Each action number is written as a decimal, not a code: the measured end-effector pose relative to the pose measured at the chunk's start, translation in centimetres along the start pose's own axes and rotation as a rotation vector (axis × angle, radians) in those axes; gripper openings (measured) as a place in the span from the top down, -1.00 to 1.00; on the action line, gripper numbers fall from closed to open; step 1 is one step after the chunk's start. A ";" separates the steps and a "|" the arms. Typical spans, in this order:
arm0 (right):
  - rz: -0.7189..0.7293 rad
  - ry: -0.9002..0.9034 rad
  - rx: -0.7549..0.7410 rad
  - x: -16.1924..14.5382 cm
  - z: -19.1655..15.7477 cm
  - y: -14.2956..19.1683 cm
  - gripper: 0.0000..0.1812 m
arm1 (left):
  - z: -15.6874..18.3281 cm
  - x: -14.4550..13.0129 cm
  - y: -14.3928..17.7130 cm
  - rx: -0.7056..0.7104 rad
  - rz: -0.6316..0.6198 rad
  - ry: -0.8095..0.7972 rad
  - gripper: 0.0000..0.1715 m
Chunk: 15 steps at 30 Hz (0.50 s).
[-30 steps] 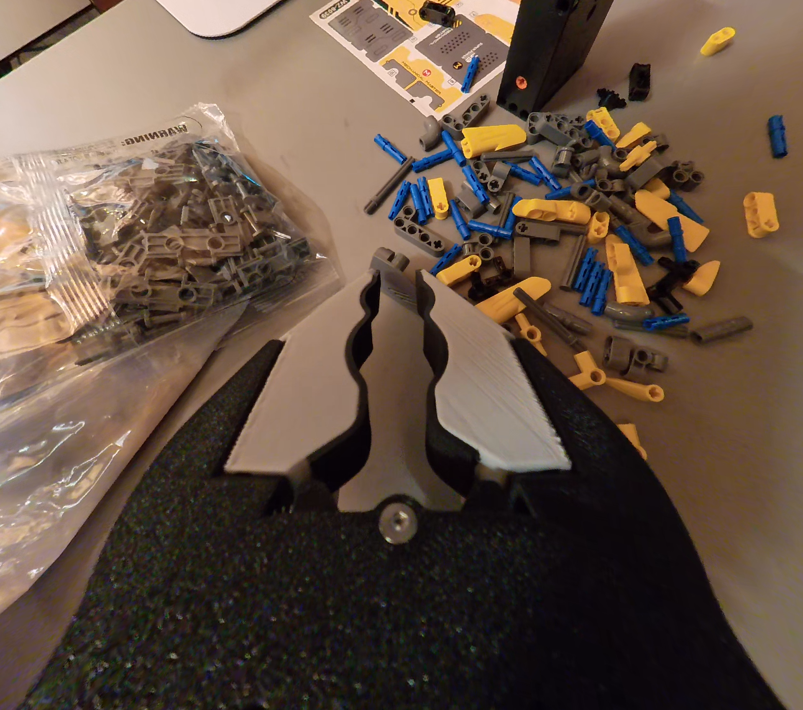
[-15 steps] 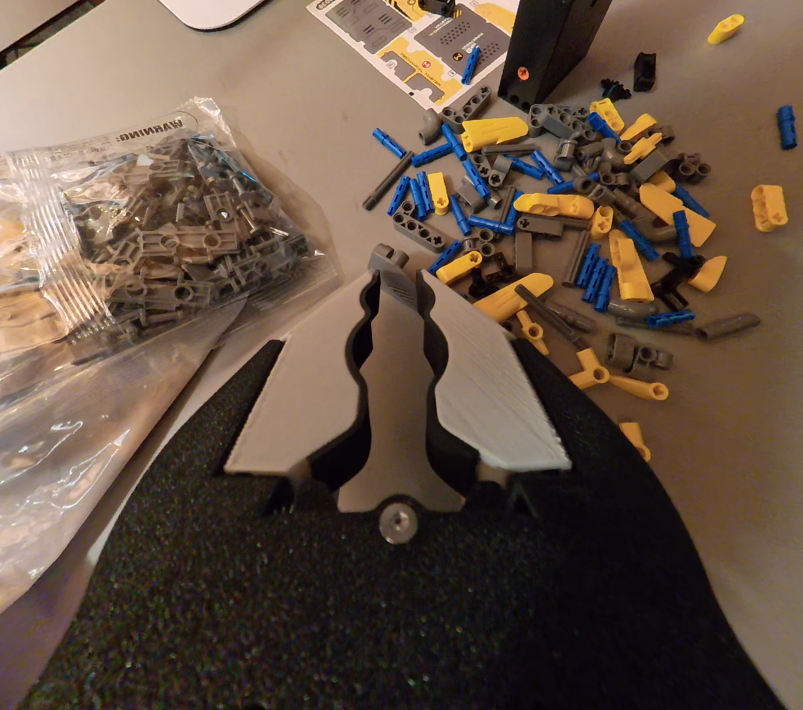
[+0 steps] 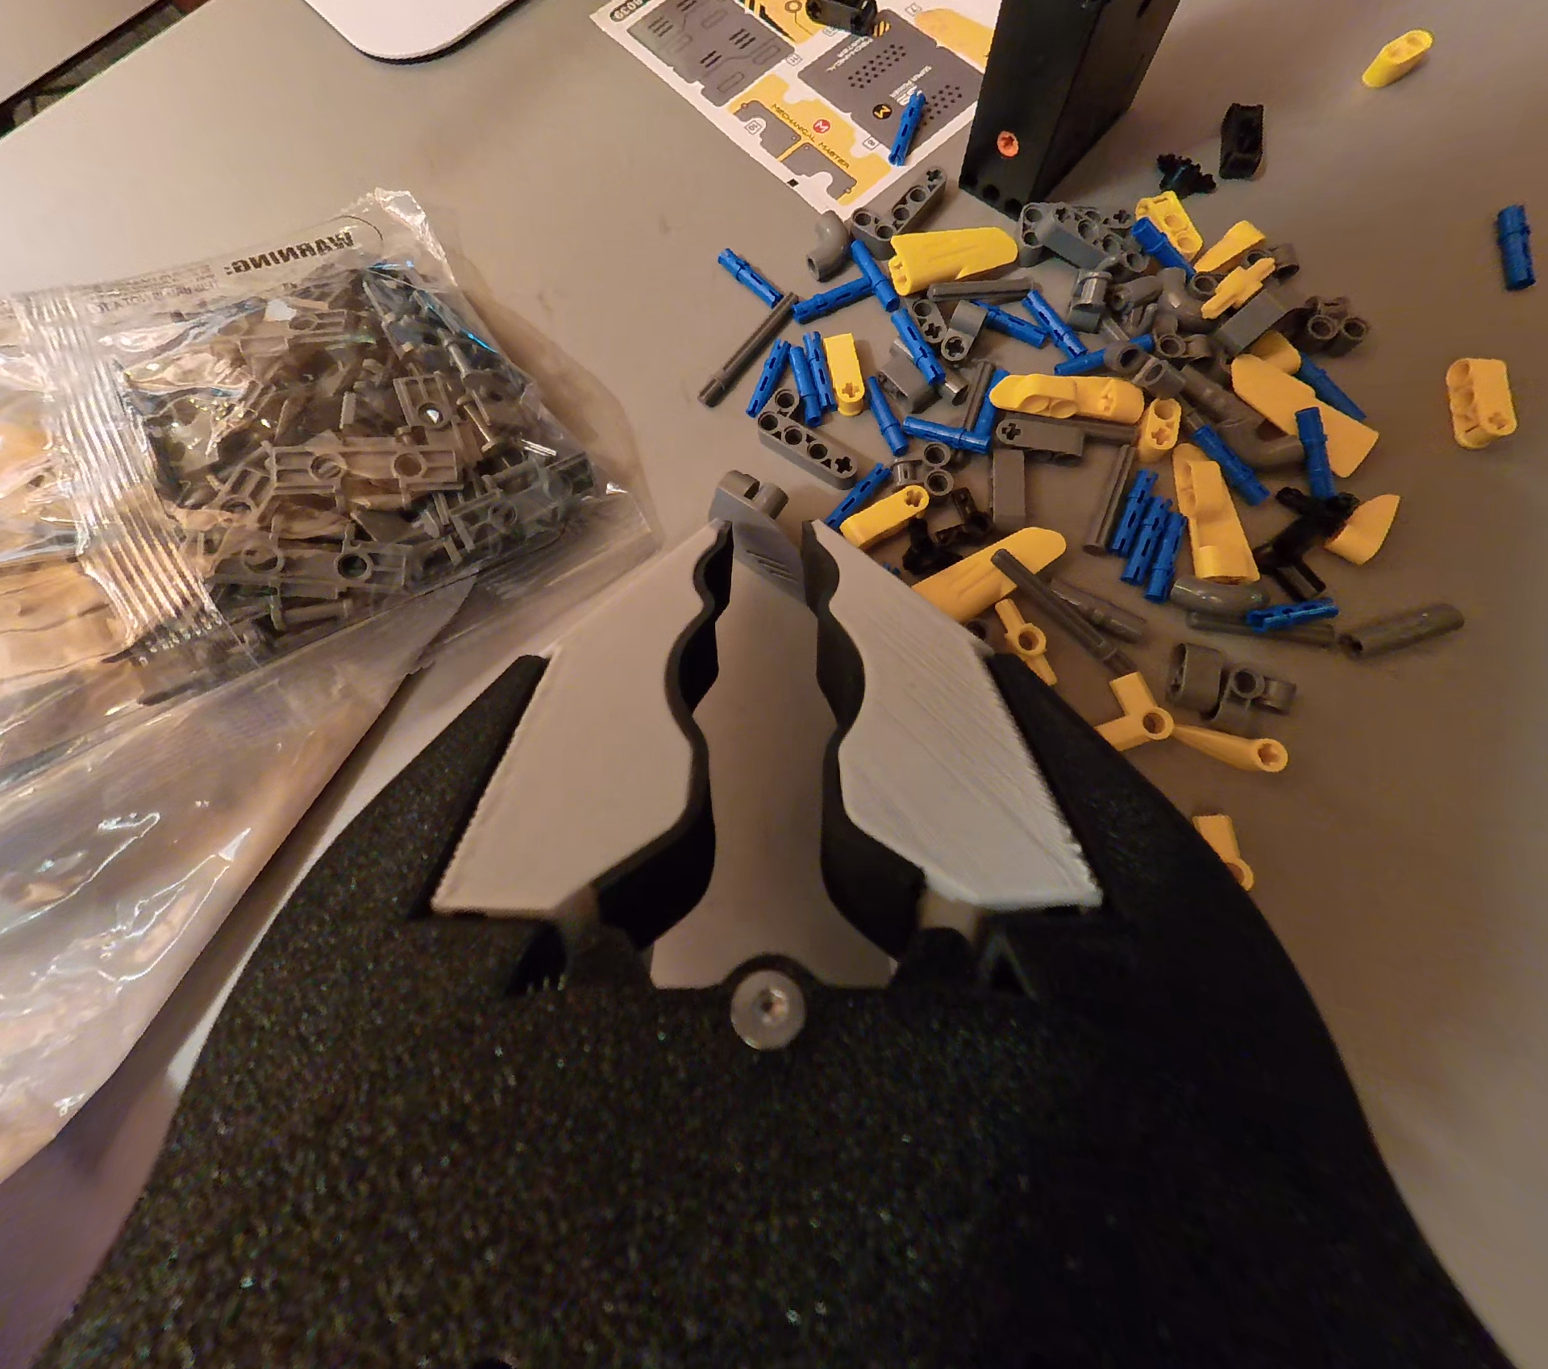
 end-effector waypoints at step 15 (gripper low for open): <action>-0.069 0.018 -0.030 -1.2 -0.7 0.7 0.99 | 0.0 0.1 0.1 0.002 0.008 0.003 0.82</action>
Point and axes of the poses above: each gripper's, where its closed fingertips meet, y back along the fingers, x out of its top, z = x × y across the jaws, the point moved 2 cm from there along y, back along the fingers, and after that the axes turned 9 degrees about y, right-handed, at the moved point
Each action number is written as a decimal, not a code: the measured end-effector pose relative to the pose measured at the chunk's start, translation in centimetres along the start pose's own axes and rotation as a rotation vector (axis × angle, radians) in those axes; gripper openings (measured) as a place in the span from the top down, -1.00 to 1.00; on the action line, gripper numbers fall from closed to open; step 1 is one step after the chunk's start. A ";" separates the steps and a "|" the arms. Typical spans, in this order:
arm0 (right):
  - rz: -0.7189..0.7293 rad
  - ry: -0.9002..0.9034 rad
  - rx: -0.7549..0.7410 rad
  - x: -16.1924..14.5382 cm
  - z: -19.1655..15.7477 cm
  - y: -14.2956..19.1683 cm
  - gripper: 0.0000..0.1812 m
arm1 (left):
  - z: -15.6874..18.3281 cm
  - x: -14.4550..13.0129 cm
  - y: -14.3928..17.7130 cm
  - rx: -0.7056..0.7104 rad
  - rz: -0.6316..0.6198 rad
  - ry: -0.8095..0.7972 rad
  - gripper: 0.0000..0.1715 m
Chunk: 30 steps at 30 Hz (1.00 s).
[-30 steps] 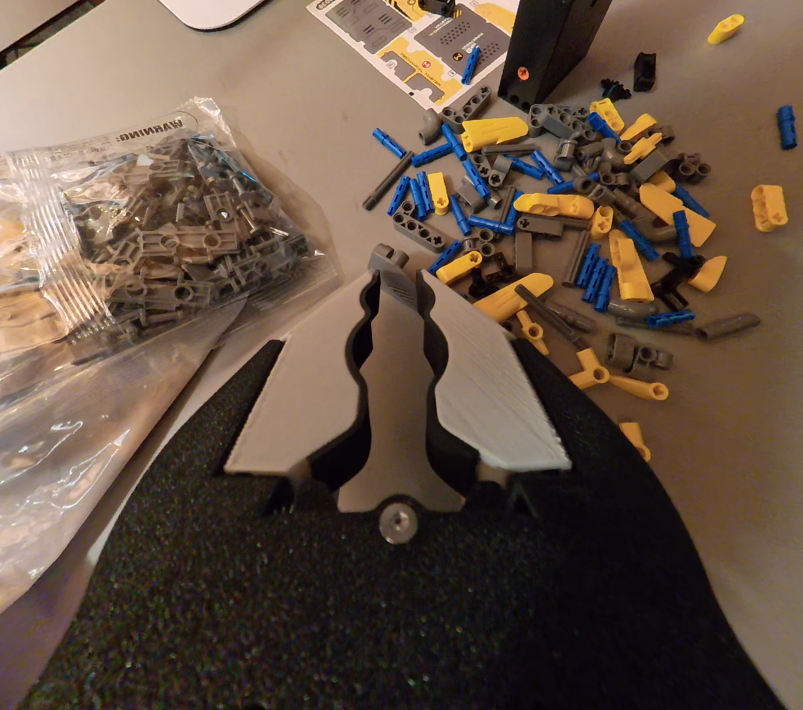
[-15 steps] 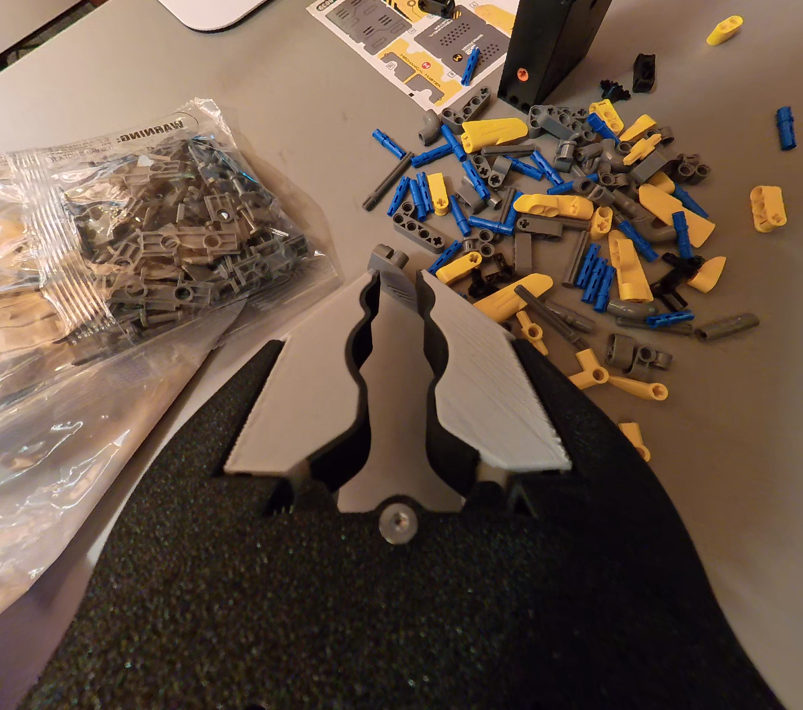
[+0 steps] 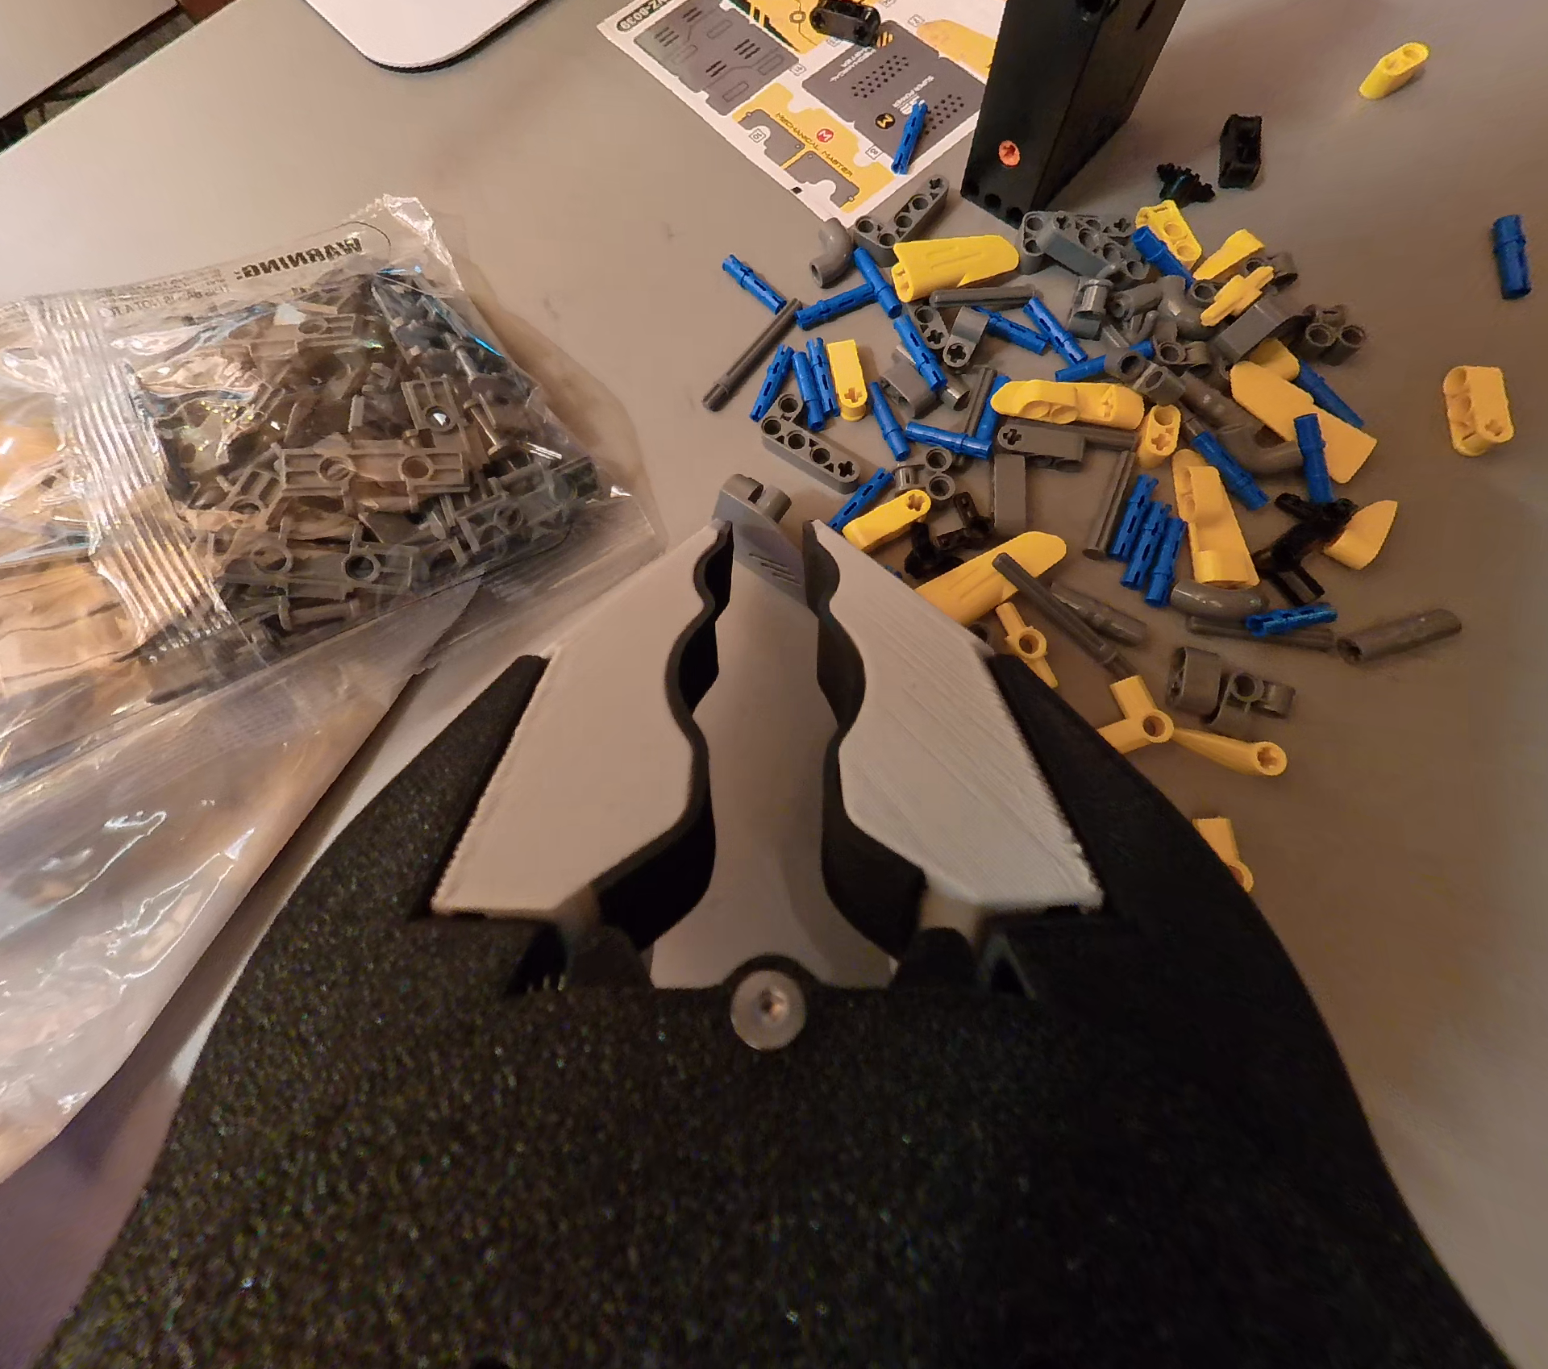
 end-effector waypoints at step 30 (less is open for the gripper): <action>0.120 0.069 -0.324 -4.8 -8.3 8.4 0.59 | 0.3 1.2 0.8 -0.009 0.073 -0.020 0.82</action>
Point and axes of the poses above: each gripper's, where its closed fingertips meet, y back along the fingers, x out of its top, z = x × y across the jaws, the point moved 2 cm from there along y, back along the fingers, and after that the axes turned 9 degrees about y, right-handed, at the moved point
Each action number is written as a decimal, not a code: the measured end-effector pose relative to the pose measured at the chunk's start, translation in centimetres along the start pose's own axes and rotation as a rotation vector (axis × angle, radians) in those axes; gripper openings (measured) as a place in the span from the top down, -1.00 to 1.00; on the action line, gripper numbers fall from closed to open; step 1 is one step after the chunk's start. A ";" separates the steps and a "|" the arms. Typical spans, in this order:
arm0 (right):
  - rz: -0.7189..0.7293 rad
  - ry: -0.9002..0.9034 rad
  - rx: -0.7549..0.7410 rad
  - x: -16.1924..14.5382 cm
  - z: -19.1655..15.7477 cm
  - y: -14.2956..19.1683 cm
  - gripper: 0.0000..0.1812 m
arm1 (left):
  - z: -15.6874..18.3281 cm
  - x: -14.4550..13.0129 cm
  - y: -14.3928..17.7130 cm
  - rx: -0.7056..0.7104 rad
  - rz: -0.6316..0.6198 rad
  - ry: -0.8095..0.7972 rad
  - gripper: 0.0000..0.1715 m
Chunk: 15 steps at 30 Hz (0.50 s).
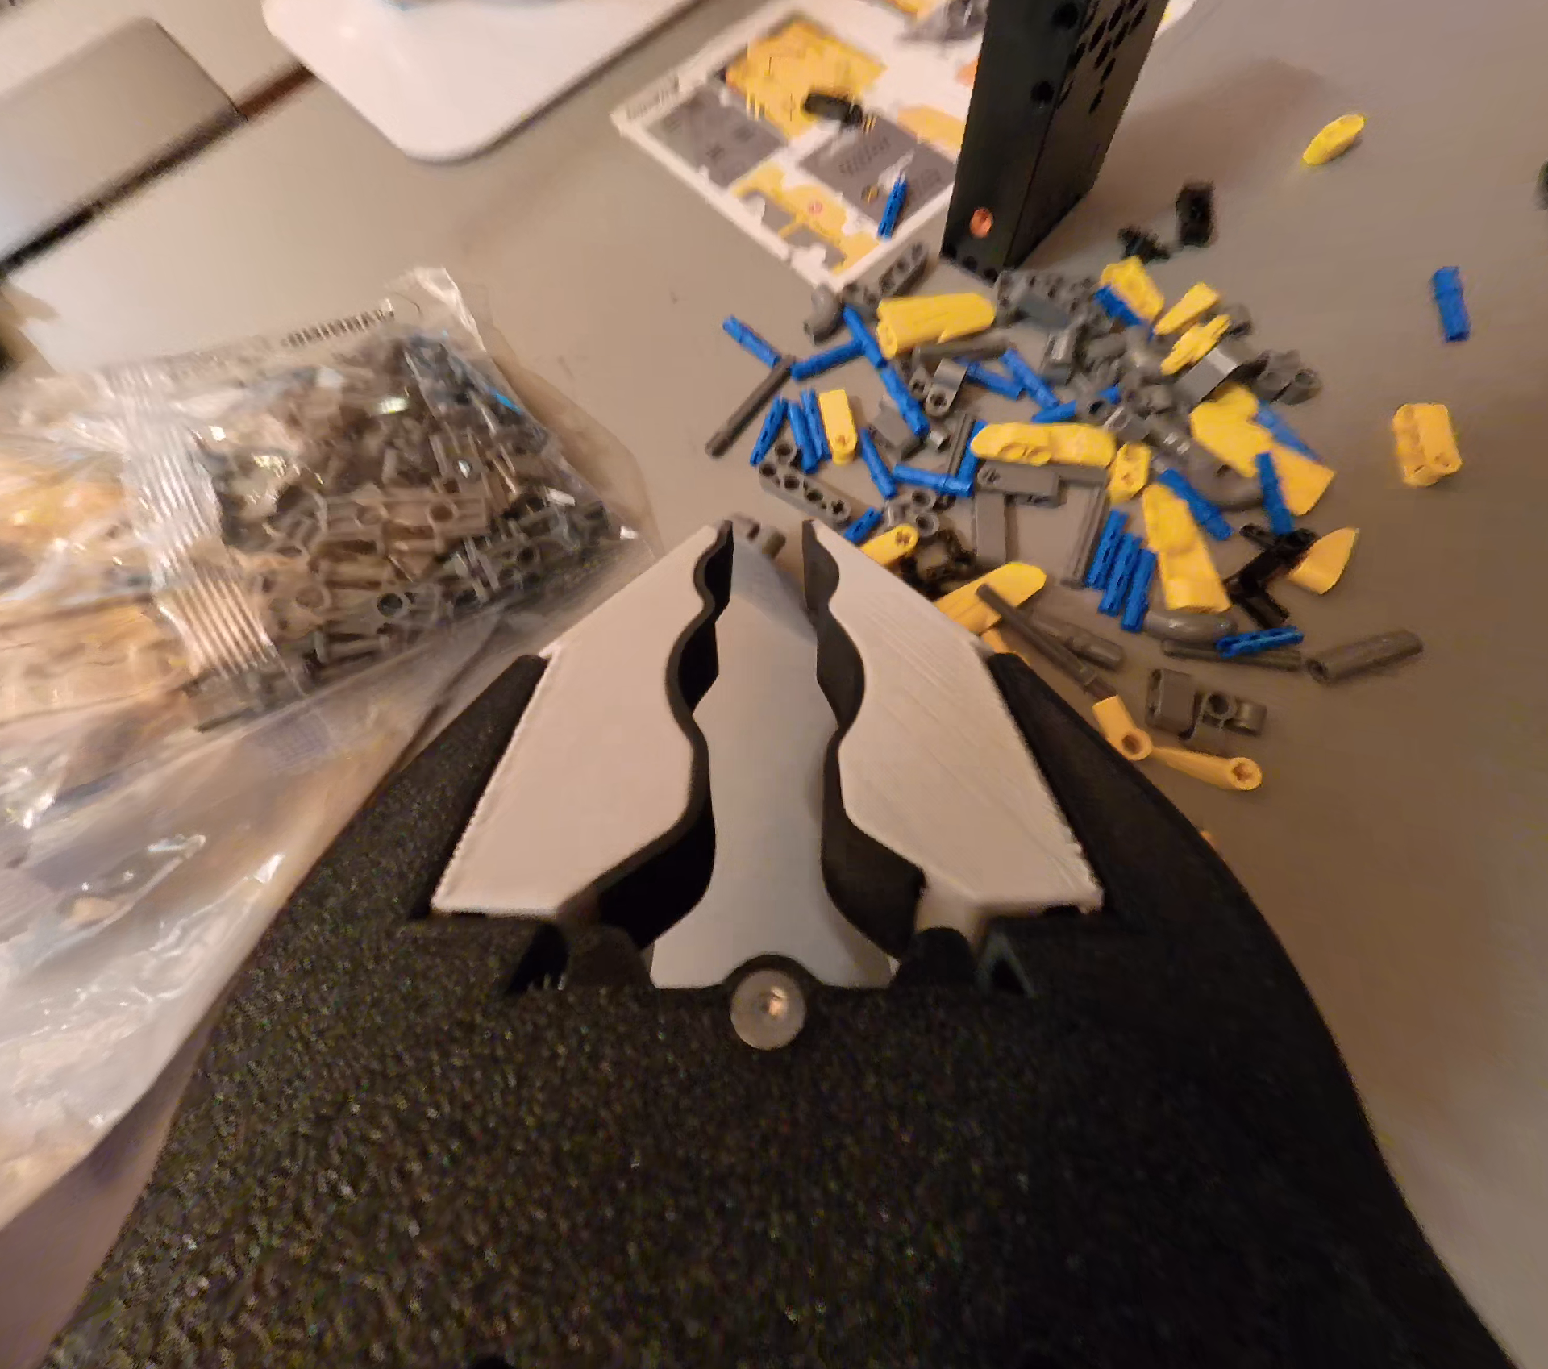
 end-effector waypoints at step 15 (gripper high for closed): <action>0.139 -0.020 -0.443 -5.6 -5.1 17.6 0.60 | 0.3 0.3 -0.4 0.053 0.014 -0.058 0.82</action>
Point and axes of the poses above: each gripper's, where its closed fingertips meet, y back along the fingers, x out of its top, z = x × y across the jaws, the point moved 2 cm from there along y, back along the fingers, and after that the axes turned 9 degrees about y, right-handed, at the moved point
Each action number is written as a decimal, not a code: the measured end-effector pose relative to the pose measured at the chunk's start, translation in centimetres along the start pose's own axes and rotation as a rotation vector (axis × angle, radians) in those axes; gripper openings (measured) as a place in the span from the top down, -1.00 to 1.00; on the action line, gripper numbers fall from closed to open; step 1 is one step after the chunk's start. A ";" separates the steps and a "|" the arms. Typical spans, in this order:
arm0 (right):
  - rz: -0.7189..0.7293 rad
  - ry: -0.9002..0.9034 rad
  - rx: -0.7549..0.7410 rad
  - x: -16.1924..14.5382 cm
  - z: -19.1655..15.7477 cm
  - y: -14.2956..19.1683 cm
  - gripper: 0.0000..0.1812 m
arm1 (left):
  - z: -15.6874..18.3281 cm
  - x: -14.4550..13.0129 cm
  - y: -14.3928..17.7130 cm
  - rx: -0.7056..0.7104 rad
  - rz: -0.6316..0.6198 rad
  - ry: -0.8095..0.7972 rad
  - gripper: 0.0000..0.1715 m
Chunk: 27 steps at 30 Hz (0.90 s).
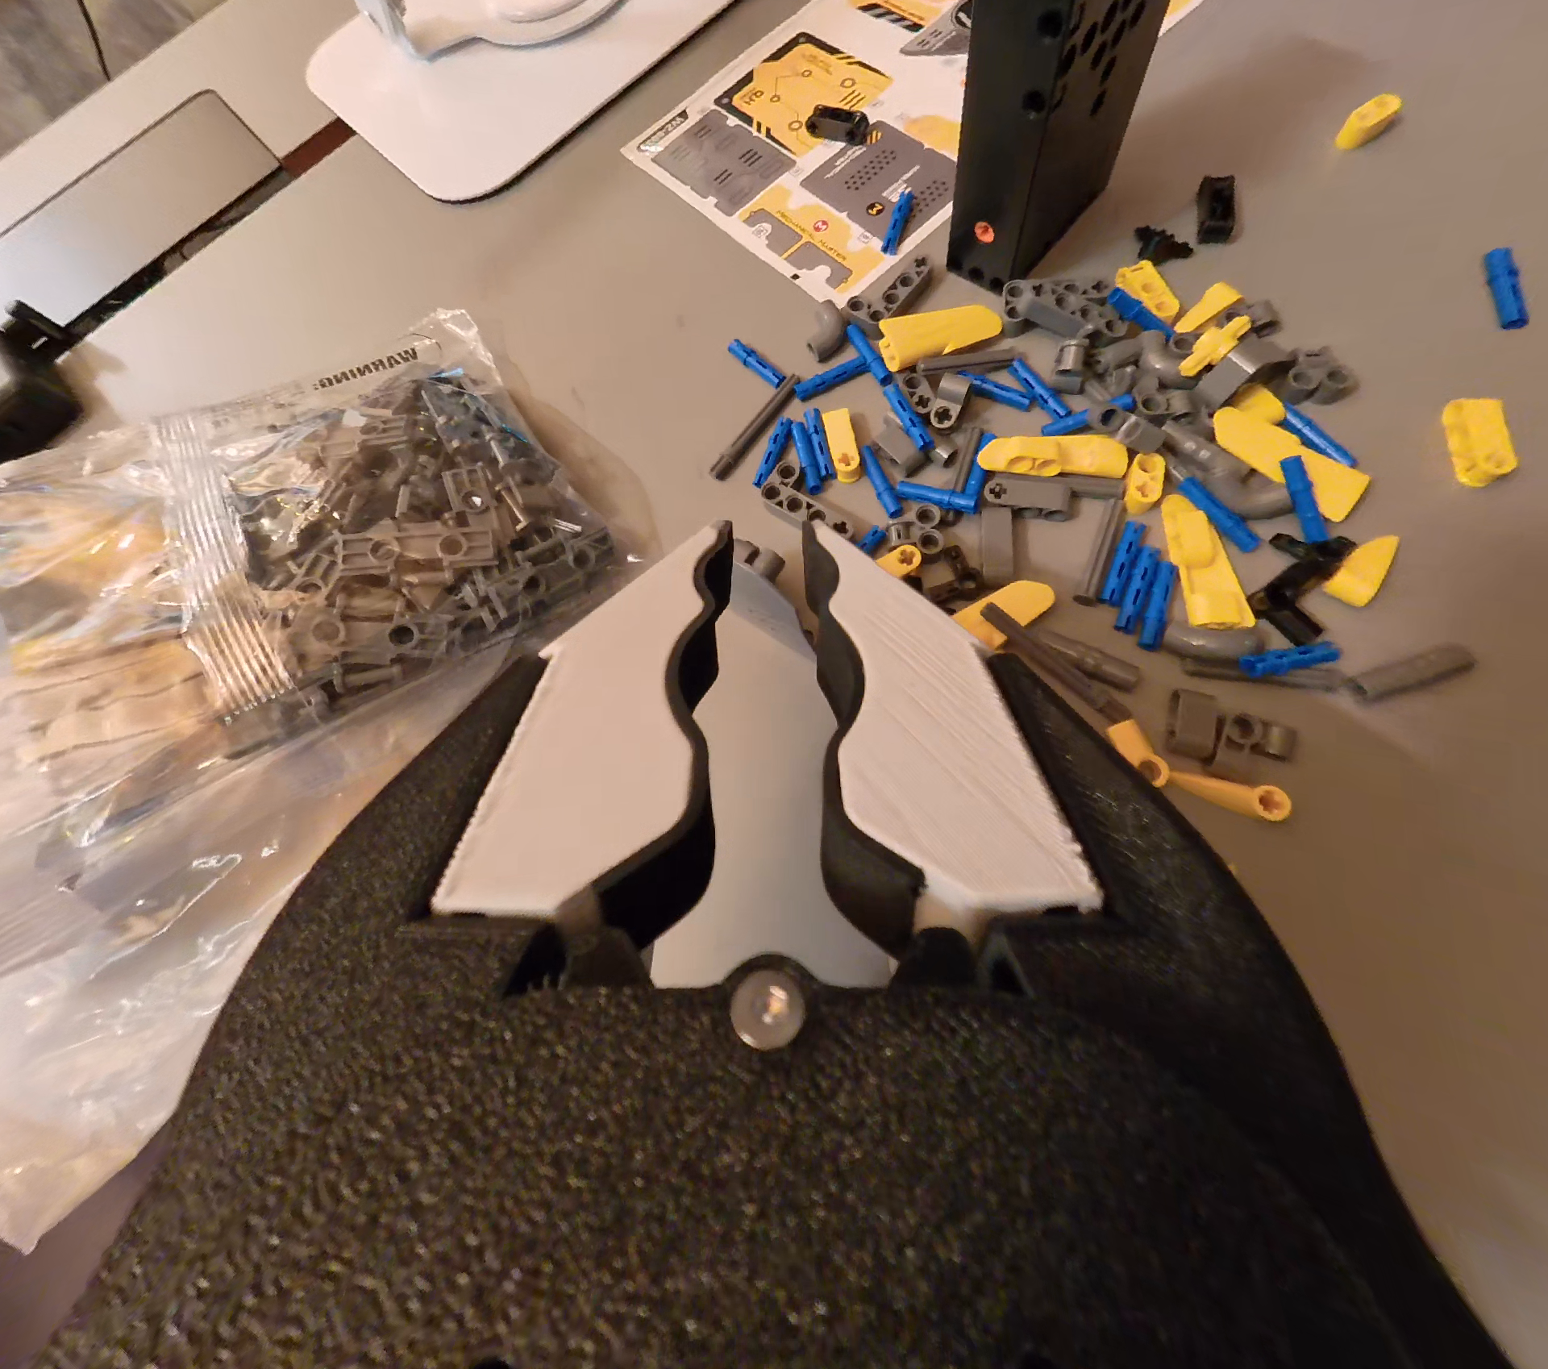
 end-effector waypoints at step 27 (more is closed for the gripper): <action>-0.374 -0.061 -0.726 -23.9 9.5 20.1 0.01 | -6.8 1.4 3.9 0.126 0.261 0.363 0.14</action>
Point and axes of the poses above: each gripper's, where its closed fingertips meet, y back along the fingers, x out of its top, z = x × y across the jaws, the point moved 2 cm from there along y, back along the fingers, and after that the axes turned 9 degrees about y, right-handed, at the moved point
